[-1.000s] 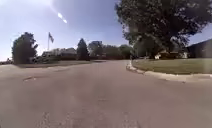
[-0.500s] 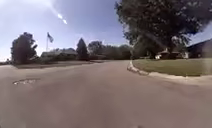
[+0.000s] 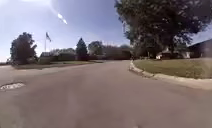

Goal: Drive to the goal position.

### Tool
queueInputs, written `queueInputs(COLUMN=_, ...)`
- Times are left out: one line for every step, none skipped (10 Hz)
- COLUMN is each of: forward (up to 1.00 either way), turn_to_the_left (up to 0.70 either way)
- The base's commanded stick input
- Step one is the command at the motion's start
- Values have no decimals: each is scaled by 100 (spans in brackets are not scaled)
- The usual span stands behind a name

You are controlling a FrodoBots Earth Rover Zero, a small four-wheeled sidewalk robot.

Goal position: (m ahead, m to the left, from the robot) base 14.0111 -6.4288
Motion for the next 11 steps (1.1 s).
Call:
queueInputs(forward=100, turn_to_the_left=0)
queueInputs(forward=100, turn_to_the_left=0)
queueInputs(forward=100, turn_to_the_left=0)
queueInputs(forward=100, turn_to_the_left=0)
queueInputs(forward=100, turn_to_the_left=0)
queueInputs(forward=100, turn_to_the_left=0)
queueInputs(forward=100, turn_to_the_left=0)
queueInputs(forward=100, turn_to_the_left=0)
queueInputs(forward=100, turn_to_the_left=0)
queueInputs(forward=100, turn_to_the_left=0)
queueInputs(forward=100, turn_to_the_left=-11)
